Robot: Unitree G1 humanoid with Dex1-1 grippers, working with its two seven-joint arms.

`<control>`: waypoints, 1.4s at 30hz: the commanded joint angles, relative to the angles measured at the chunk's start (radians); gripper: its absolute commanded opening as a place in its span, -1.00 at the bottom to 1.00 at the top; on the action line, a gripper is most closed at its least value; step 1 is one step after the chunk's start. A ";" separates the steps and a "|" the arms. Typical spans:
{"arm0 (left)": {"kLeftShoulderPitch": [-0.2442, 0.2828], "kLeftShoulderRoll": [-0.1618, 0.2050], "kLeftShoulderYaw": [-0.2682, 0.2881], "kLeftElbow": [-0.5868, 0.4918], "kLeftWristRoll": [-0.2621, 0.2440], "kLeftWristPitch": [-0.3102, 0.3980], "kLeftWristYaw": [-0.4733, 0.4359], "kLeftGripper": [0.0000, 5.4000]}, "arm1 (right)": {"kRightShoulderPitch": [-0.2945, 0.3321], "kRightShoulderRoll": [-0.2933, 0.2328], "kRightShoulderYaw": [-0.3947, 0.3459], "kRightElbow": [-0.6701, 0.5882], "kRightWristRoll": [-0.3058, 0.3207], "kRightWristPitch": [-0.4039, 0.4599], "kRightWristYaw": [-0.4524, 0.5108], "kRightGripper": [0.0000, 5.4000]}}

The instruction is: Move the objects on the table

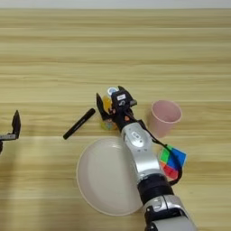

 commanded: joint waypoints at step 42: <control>-0.038 0.002 -0.026 0.028 0.010 -0.029 0.005 1.00 | -0.045 -0.009 -0.007 -0.132 0.035 0.114 0.070 -0.34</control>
